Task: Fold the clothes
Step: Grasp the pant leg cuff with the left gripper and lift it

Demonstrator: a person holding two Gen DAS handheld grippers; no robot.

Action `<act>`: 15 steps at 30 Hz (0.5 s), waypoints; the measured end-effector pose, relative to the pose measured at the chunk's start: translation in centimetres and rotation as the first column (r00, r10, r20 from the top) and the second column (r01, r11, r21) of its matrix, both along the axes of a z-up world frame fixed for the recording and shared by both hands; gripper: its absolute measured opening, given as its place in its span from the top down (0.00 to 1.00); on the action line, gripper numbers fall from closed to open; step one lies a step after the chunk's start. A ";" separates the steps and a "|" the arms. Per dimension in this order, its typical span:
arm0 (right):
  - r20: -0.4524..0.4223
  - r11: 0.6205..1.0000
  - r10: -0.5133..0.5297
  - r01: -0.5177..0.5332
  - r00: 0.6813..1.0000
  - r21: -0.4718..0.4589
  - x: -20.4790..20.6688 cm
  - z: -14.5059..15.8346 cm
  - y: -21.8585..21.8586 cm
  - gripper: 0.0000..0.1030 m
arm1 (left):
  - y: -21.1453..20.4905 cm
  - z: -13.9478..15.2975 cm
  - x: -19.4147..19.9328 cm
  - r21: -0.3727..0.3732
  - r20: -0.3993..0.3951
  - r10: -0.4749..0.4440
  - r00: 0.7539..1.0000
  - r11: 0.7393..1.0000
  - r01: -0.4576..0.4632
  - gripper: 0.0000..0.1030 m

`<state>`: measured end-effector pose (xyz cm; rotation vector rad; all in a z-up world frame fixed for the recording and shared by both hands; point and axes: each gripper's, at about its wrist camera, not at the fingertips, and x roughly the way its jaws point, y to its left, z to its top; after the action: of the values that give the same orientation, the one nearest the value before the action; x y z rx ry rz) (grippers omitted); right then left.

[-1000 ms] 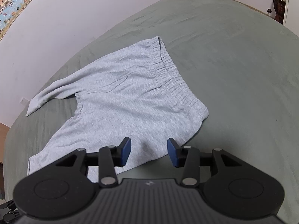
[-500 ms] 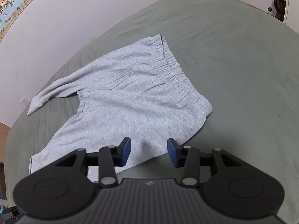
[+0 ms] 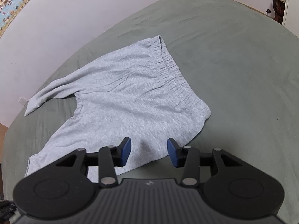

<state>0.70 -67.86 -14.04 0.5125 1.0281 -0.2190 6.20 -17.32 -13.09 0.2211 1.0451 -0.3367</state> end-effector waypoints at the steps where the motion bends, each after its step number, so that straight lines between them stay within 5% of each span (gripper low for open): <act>1: -0.001 1.000 0.002 -0.002 1.000 0.000 0.1 -0.1 0.1 0.56 | 0.7 0.5 1.0 0.036 0.016 -0.007 1.000 0.999 0.006 0.93; 7: -0.012 1.000 0.017 -0.017 1.000 0.002 0.8 -0.7 0.7 0.56 | 2.9 1.7 6.6 0.144 0.038 -0.017 0.999 0.990 0.011 0.93; 12: -0.026 1.000 0.022 -0.022 0.999 0.002 1.3 -1.1 0.7 0.56 | 1.5 -0.3 8.8 0.233 -0.016 -0.066 0.998 0.970 0.068 0.89; 15: -0.033 1.000 0.020 -0.020 0.999 0.000 1.3 -1.4 0.4 0.56 | 1.2 -2.3 9.0 0.357 0.009 -0.045 0.999 0.933 0.038 0.64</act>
<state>2.02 -67.50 -15.41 0.4992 1.0651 -0.2107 15.24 -16.11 -15.38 0.5726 1.0809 -0.1795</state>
